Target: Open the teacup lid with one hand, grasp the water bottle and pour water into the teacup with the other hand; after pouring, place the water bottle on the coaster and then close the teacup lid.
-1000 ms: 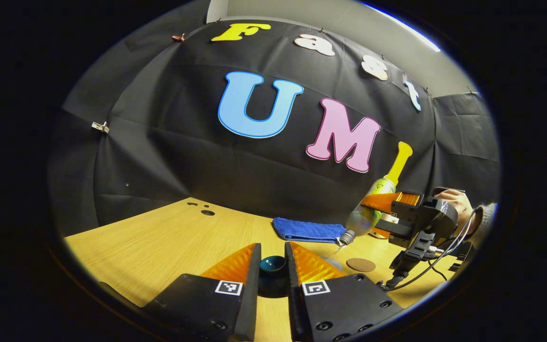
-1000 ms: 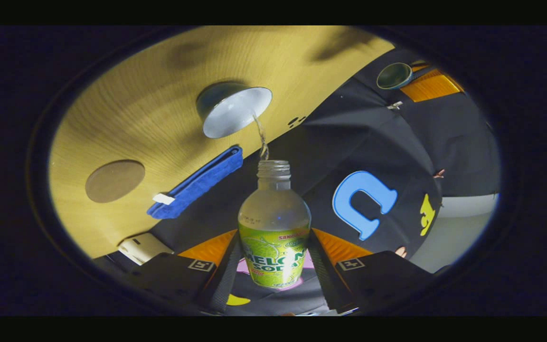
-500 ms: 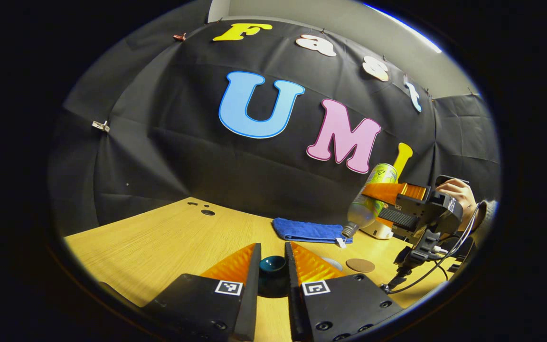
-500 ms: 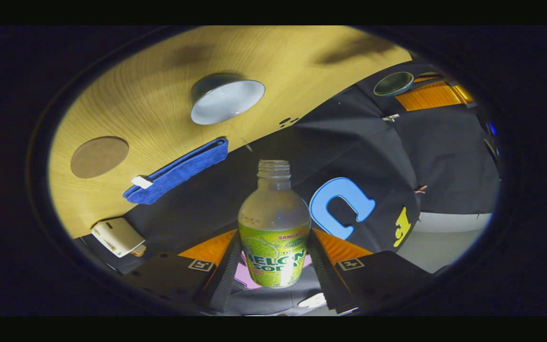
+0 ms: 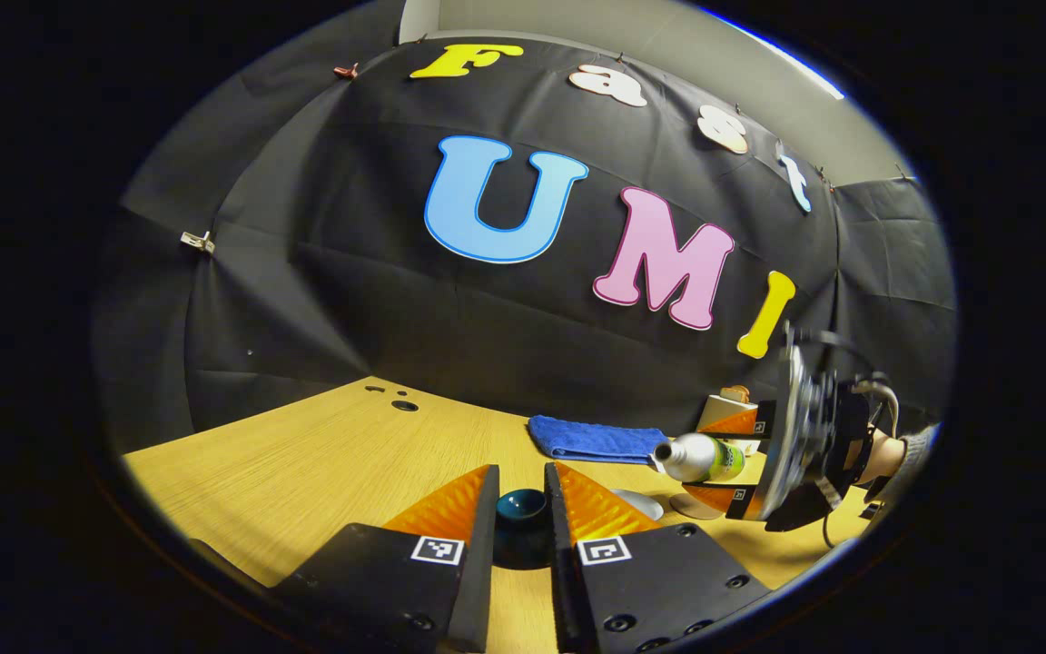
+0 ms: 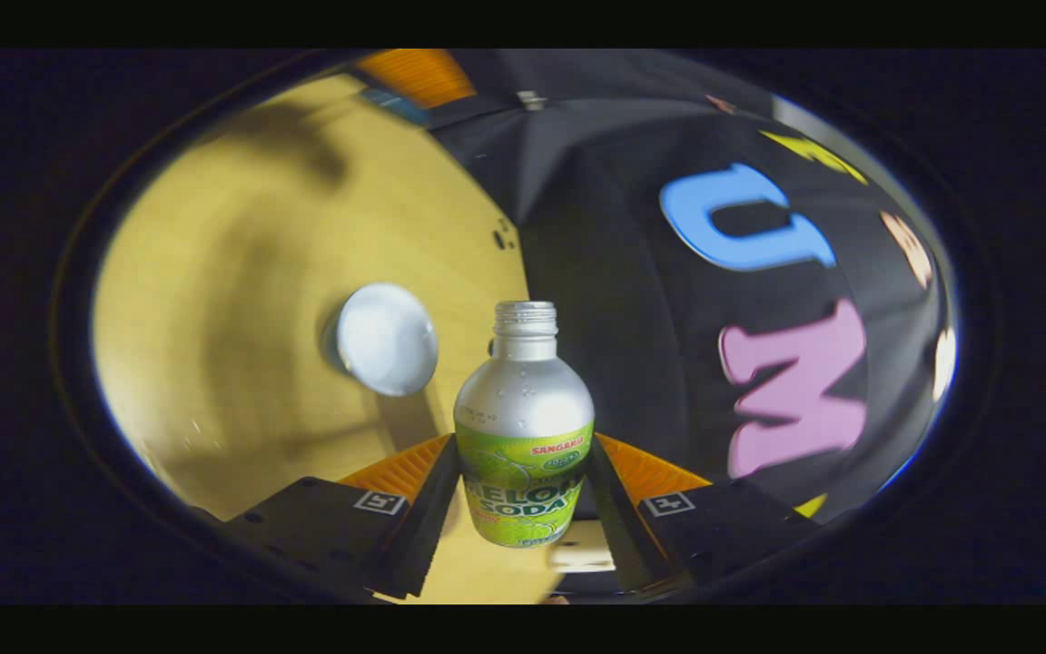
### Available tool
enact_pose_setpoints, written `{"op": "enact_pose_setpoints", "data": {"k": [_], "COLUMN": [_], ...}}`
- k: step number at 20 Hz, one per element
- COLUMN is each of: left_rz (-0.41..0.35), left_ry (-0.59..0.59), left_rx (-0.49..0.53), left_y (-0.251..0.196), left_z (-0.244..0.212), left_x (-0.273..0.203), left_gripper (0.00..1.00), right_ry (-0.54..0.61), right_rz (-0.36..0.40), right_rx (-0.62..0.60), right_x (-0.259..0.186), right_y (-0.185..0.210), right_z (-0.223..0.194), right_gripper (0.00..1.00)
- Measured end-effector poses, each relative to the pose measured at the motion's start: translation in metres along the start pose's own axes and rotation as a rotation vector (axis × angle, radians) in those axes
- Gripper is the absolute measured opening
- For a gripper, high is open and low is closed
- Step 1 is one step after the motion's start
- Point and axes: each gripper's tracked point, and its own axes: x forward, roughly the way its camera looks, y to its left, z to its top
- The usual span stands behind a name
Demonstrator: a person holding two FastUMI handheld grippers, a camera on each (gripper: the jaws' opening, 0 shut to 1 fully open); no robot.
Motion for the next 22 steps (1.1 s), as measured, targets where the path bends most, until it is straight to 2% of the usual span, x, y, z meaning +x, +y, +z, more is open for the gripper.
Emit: {"op": "enact_pose_setpoints", "data": {"k": [4,5,7,11,14,22], "left_rz": [-0.001,-0.003,-0.003,-0.022,-0.027,-0.038], "left_ry": [0.002,0.006,0.014,0.019,0.025,0.05], "left_rx": [-0.006,-0.004,0.003,0.001,0.046,0.051], "left_y": [-0.004,-0.006,-0.009,-0.026,-0.036,-0.043], "left_z": [-0.001,-0.003,-0.007,-0.009,-0.013,-0.025], "left_x": [0.002,0.003,0.005,0.006,0.008,0.013], "left_gripper": [0.31,0.31,0.31,0.31,0.31,0.34], "right_ry": [-0.158,-0.195,-0.256,-0.316,-0.299,-0.277], "right_rz": [0.088,0.101,0.091,0.049,0.047,0.049], "right_rx": [0.626,0.742,0.897,1.044,1.109,1.093], "right_x": [-0.031,-0.03,-0.034,-0.044,-0.037,-0.033], "right_y": [0.002,0.0,-0.005,-0.02,-0.015,-0.012], "right_z": [0.022,0.019,0.011,-0.01,-0.026,-0.039], "right_gripper": [0.79,0.79,0.79,0.79,0.78,0.79]}}
